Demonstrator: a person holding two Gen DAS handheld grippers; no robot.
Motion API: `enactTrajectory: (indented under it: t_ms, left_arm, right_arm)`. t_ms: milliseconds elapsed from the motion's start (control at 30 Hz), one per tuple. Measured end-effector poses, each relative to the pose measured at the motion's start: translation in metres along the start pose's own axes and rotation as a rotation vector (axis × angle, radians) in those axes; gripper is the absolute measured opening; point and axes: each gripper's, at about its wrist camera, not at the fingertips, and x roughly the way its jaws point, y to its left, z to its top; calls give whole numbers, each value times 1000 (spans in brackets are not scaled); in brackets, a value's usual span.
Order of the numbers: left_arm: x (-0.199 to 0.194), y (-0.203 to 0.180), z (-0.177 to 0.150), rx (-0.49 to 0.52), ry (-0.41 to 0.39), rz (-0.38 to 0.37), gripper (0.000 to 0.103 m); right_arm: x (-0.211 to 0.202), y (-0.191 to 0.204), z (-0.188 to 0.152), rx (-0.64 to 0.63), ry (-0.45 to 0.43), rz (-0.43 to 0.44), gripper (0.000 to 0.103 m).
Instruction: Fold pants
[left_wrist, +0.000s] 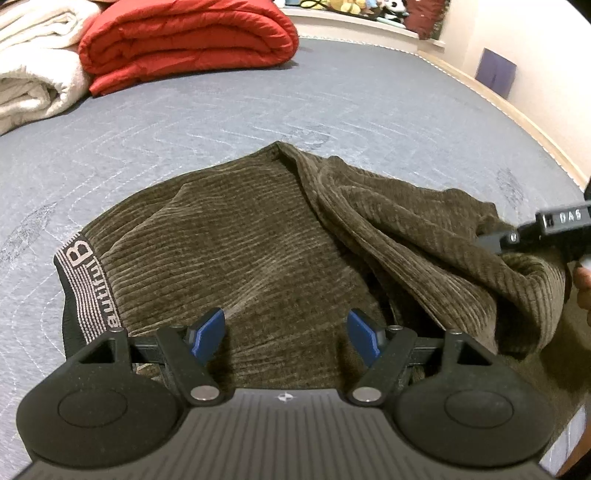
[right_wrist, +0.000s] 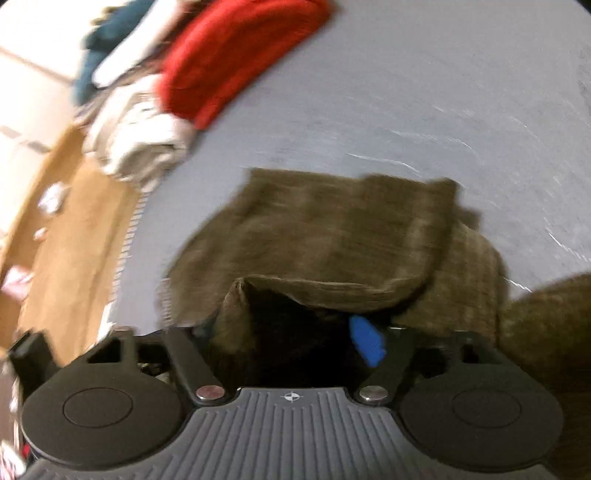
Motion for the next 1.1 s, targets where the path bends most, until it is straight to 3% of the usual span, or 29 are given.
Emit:
enactTrajectory:
  t_ms: [67, 100, 233, 333, 367, 433, 467, 533, 600, 667, 767, 867, 967, 1100]
  left_arm:
    - [2, 2, 3, -18, -13, 22, 78]
    - [3, 3, 6, -22, -24, 39, 78]
    - [0, 3, 17, -37, -97, 93, 78]
    - [-6, -2, 26, -30, -191, 123, 78]
    - [-9, -3, 30, -30, -222, 127, 78]
    - [-11, -8, 36, -27, -282, 126, 78]
    - [-11, -12, 38, -19, -312, 125, 78]
    - [-9, -23, 41, 17, -352, 109, 78]
    - [0, -39, 41, 77, -371, 81, 78]
    - [12, -57, 39, 159, -375, 44, 78]
    - [35, -83, 35, 248, -357, -16, 78]
    - [59, -102, 36, 296, -329, -91, 78]
    - [80, -114, 35, 324, -296, -164, 80]
    - [100, -128, 22, 389, -222, -220, 80]
  right_arm:
    - [-1, 5, 2, -40, -5, -4, 22]
    - [-4, 11, 3, -67, -13, 6, 17]
    - [-24, 30, 9, -170, -88, 97, 16]
    - [-58, 32, 21, -195, -240, 215, 14]
    - [-75, 25, 25, -189, -333, 242, 12]
    - [-112, 2, 30, -94, -631, 216, 10]
    - [-131, -20, 29, 43, -825, 165, 10]
    - [-155, -58, 26, 242, -1076, -80, 13]
    - [-154, -89, 33, 336, -1070, -246, 21]
    - [-140, -123, 41, 374, -951, -273, 35]
    - [-123, -157, 46, 394, -821, -280, 39]
    - [-119, -183, 49, 426, -762, -209, 54]
    - [-119, -203, 56, 487, -771, -140, 59]
    - [-129, -238, 61, 618, -808, 49, 63]
